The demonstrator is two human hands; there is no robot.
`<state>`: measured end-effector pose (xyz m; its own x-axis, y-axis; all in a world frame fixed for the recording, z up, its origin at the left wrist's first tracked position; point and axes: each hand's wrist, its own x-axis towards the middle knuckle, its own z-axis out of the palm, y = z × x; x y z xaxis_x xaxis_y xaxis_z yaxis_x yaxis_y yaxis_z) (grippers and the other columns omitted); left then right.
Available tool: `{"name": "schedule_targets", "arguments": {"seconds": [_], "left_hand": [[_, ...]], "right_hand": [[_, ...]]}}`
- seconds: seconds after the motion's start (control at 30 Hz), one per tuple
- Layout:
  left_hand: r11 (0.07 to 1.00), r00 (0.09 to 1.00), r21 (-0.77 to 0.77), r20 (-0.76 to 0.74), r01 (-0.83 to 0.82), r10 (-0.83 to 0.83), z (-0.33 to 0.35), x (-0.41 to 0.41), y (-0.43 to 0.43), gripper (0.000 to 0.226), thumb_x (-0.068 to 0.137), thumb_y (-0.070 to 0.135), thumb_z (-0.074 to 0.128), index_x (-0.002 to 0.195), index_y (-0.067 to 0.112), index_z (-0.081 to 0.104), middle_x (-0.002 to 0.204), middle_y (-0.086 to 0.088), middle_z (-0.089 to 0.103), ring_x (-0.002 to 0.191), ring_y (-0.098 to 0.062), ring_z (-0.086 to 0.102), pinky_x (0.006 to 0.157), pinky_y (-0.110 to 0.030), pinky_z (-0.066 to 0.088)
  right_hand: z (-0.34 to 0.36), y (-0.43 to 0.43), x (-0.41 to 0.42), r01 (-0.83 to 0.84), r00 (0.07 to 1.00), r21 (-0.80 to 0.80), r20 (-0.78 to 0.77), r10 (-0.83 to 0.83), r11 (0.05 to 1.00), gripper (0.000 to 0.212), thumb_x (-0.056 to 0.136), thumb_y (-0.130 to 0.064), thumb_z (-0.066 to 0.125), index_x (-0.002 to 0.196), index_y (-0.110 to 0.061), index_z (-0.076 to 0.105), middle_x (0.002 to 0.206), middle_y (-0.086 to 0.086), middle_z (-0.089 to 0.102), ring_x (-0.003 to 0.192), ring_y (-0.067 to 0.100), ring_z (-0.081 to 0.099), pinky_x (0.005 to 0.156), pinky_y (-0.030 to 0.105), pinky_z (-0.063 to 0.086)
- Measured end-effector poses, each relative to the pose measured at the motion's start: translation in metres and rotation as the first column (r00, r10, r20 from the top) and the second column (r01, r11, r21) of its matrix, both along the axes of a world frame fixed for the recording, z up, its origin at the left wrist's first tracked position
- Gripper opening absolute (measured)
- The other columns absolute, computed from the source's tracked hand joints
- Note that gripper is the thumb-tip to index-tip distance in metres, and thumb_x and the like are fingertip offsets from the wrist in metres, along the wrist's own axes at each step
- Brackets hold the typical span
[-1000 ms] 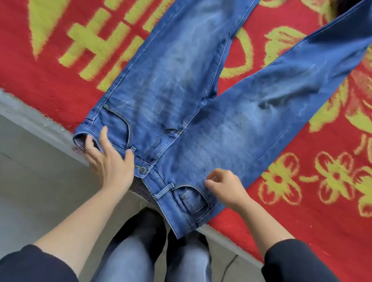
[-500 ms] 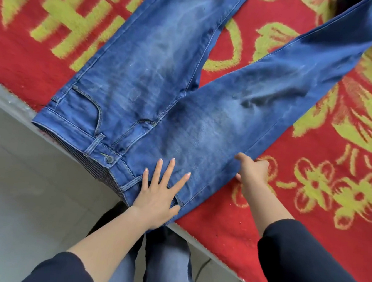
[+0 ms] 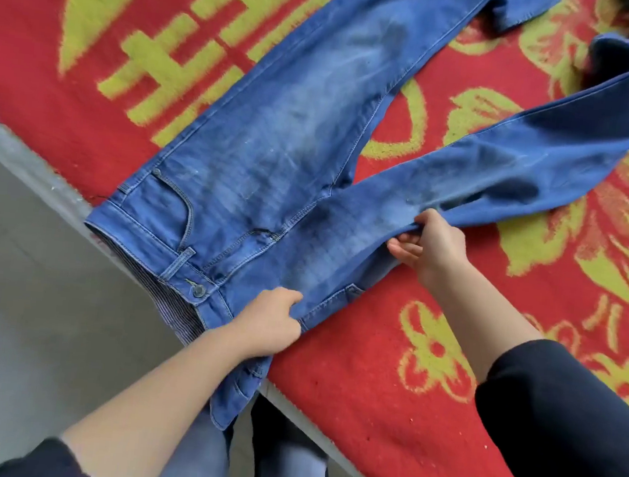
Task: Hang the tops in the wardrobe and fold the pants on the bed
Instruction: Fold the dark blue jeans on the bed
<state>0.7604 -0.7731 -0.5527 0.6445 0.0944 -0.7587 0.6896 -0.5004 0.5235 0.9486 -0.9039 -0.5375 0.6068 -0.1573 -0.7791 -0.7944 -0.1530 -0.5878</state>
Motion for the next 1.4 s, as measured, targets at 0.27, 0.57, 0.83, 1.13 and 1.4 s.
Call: {"name": "schedule_targets", "arguments": {"seconds": [0.27, 0.57, 0.83, 1.13, 1.4], "left_hand": [[0.98, 0.979, -0.072, 0.069, -0.186, 0.19, 0.032, 0.034, 0.134, 0.025, 0.07, -0.008, 0.043, 0.059, 0.015, 0.043, 0.049, 0.003, 0.032, 0.045, -0.012, 0.026, 0.044, -0.026, 0.019], [0.928, 0.962, 0.262, 0.147, -0.264, 0.232, -0.011, 0.024, 0.252, 0.019, 0.086, 0.009, 0.051, 0.1, 0.016, 0.062, 0.079, -0.004, 0.061, 0.066, -0.011, 0.058, 0.055, -0.025, 0.042], [0.887, 0.958, 0.363, 0.142, -0.284, 0.249, -0.044, 0.009, 0.252, 0.041, 0.092, 0.045, 0.05, 0.124, 0.02, 0.041, 0.117, -0.008, 0.052, 0.111, -0.031, 0.046, 0.086, -0.04, 0.039], [0.95, 0.972, 0.298, 0.234, -0.092, 0.021, -0.044, 0.015, 0.29, 0.025, 0.1, 0.041, 0.03, 0.081, 0.026, 0.03, 0.053, -0.003, 0.045, 0.066, -0.042, 0.055, 0.056, -0.044, 0.037], [0.811, 0.95, 0.579, 0.289, -0.079, -0.114, -0.039, 0.083, 0.258, 0.049, 0.087, 0.02, 0.055, 0.134, 0.011, 0.044, 0.129, -0.012, 0.048, 0.116, -0.033, 0.044, 0.091, -0.047, 0.039]], "right_hand": [[0.035, 0.085, 0.044, -0.11, 0.966, -0.088, 0.226, 0.128, 0.99, 0.016, 0.086, -0.01, 0.051, 0.07, -0.008, 0.051, 0.064, 0.01, 0.055, 0.044, 0.018, 0.058, 0.037, 0.018, 0.044], [0.013, 0.223, 0.055, -0.498, 0.792, -0.12, 0.34, 0.507, 0.859, 0.013, 0.089, -0.012, 0.059, 0.101, -0.014, 0.066, 0.081, 0.001, 0.058, 0.069, 0.01, 0.051, 0.063, 0.025, 0.046], [-0.043, 0.218, -0.003, -0.875, 0.258, -0.431, -0.033, 0.965, 0.219, 0.045, 0.086, -0.019, 0.058, 0.131, -0.025, 0.056, 0.153, 0.007, 0.034, 0.139, 0.022, 0.034, 0.106, 0.028, 0.029], [-0.044, 0.212, 0.01, -0.81, 0.293, -0.515, 0.058, 0.954, 0.28, 0.048, 0.086, -0.014, 0.053, 0.134, -0.016, 0.05, 0.113, 0.002, 0.062, 0.107, 0.022, 0.057, 0.089, 0.03, 0.043], [-0.039, 0.175, 0.062, -0.34, 0.908, -0.414, 0.089, 0.409, 0.844, 0.026, 0.085, -0.016, 0.051, 0.107, -0.006, 0.06, 0.087, 0.011, 0.068, 0.058, 0.021, 0.062, 0.065, 0.039, 0.054]]}}
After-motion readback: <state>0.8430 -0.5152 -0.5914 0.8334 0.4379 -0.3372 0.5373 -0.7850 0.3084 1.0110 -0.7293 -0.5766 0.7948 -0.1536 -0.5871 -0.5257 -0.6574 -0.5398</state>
